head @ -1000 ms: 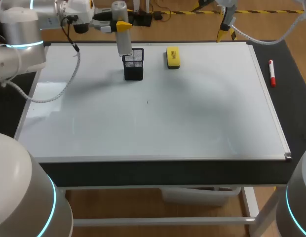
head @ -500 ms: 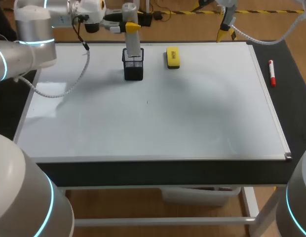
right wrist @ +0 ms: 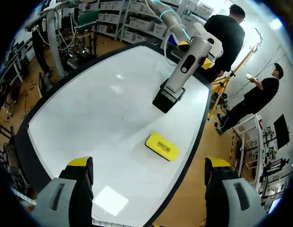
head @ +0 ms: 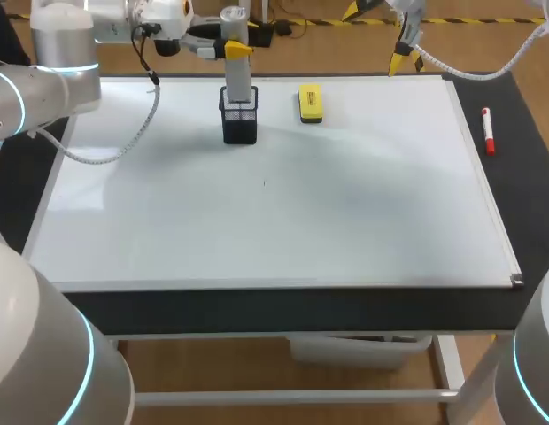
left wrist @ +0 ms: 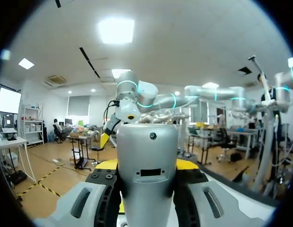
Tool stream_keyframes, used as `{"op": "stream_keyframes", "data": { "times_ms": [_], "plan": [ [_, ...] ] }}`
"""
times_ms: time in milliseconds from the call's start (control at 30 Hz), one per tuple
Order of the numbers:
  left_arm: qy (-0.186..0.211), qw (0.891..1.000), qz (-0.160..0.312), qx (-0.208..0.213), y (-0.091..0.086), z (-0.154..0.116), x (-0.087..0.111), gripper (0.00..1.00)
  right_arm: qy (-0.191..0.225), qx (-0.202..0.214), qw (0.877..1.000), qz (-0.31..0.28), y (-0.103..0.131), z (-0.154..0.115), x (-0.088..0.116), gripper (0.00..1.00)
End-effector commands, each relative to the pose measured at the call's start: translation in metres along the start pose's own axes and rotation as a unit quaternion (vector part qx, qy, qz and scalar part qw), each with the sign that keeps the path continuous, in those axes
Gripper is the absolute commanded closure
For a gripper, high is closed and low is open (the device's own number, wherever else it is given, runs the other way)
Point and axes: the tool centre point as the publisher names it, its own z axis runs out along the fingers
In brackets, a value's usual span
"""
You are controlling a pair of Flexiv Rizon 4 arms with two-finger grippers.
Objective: Pick up the inspection probe, press it on each red-marked spot on the whiteboard one by one, put down the probe, pick up the eraser, and wipe off all the red marks.
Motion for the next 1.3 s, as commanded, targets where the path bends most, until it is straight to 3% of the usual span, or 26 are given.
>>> {"op": "stream_keyframes", "data": {
  "times_ms": [33,1300],
  "plan": [
    [0.05,0.999,-0.001,0.004,0.004,-0.002,-0.006,1.0,0.004,0.002,1.0,0.0,0.0,-0.002,-0.001,0.0],
    [0.052,0.998,0.022,-0.007,0.056,-0.003,-0.001,1.0,0.004,0.002,1.0,0.0,0.0,-0.002,-0.001,0.0]
  ]
}}
